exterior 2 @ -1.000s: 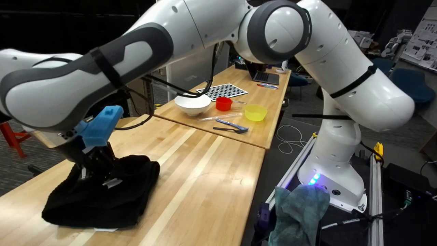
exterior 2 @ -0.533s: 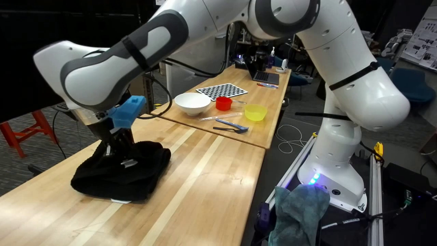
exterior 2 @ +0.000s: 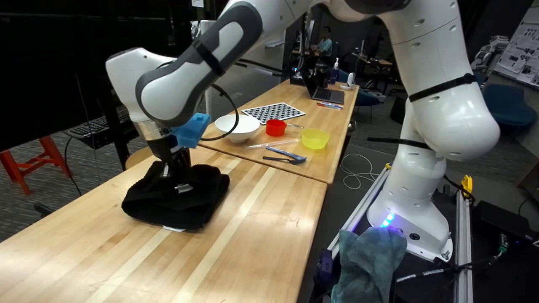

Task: Use the black towel to clean the table

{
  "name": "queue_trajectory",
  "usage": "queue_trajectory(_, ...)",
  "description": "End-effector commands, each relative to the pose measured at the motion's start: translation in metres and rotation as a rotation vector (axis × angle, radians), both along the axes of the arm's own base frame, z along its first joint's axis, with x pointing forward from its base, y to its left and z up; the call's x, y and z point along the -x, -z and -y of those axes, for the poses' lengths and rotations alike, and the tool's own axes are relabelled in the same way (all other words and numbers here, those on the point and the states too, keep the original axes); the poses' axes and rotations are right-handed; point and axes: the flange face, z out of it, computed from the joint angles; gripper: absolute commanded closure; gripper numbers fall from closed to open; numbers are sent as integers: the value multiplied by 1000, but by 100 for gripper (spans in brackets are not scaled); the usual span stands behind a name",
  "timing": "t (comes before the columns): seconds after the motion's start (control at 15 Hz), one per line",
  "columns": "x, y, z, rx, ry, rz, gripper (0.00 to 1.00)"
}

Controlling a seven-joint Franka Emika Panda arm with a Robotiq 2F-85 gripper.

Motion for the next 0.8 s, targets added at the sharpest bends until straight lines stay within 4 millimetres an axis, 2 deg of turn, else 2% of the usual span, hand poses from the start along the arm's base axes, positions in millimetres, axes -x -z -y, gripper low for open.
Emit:
queue_trajectory(0.0, 41, 29, 41, -2, 13, -38, 96)
queue_trajectory(0.33, 94, 36, 60, -15, -11, -69, 96)
queue_trajectory(0.53, 128, 44, 61, 3, -36, -104, 96)
queue_trajectory(0.73, 162, 46, 54, 8, -82, -117, 96)
